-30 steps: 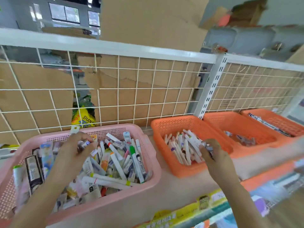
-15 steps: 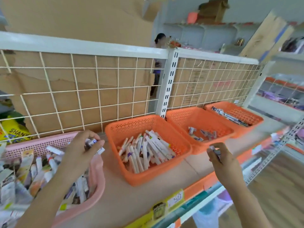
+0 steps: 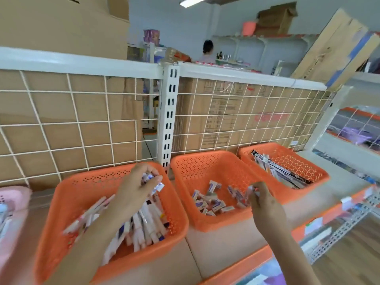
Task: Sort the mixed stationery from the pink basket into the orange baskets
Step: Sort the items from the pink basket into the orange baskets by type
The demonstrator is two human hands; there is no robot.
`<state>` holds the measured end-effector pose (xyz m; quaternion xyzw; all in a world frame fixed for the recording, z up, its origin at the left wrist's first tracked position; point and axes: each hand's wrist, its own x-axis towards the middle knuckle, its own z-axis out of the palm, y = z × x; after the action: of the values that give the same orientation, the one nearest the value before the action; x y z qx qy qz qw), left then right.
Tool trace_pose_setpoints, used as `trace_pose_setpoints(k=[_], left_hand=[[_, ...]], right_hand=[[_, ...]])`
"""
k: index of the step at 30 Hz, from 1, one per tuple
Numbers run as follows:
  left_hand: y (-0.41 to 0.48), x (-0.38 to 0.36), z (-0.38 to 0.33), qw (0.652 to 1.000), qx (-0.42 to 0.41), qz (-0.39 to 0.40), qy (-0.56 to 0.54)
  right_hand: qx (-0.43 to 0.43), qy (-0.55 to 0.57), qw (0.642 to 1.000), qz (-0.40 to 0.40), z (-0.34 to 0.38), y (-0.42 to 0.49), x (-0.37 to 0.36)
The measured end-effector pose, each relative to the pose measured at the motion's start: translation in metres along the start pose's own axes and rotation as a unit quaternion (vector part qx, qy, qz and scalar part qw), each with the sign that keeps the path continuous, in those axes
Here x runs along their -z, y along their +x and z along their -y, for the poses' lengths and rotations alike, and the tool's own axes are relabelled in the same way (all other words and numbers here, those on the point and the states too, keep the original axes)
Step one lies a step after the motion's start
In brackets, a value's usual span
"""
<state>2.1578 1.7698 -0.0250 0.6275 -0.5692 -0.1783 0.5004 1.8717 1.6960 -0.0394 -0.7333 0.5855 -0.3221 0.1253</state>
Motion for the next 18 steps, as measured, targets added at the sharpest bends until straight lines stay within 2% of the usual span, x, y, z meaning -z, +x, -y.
trace_pose_setpoints(k=[5,8,10,13,18], left_hand=[[0.029,-0.069,-0.019,0.992,-0.020,0.127,0.010],[0.038,-0.102,-0.022,0.975,-0.020,0.211,0.069],[0.042,-0.117,-0.023,0.963,-0.030,0.237,0.121],[0.043,-0.125,-0.025,0.954,-0.048,0.231,0.183],[0.041,-0.102,-0.027,0.949,-0.083,0.112,0.283]], right_hand=[[0.032,0.032,0.999,0.021,-0.011,0.031,-0.011],[0.032,0.012,0.996,0.086,-0.016,0.047,-0.020],[0.020,-0.033,0.989,0.145,-0.020,0.057,-0.025],[-0.003,-0.072,0.983,0.166,-0.025,0.065,-0.022],[0.037,-0.061,0.996,0.046,-0.039,0.068,-0.015]])
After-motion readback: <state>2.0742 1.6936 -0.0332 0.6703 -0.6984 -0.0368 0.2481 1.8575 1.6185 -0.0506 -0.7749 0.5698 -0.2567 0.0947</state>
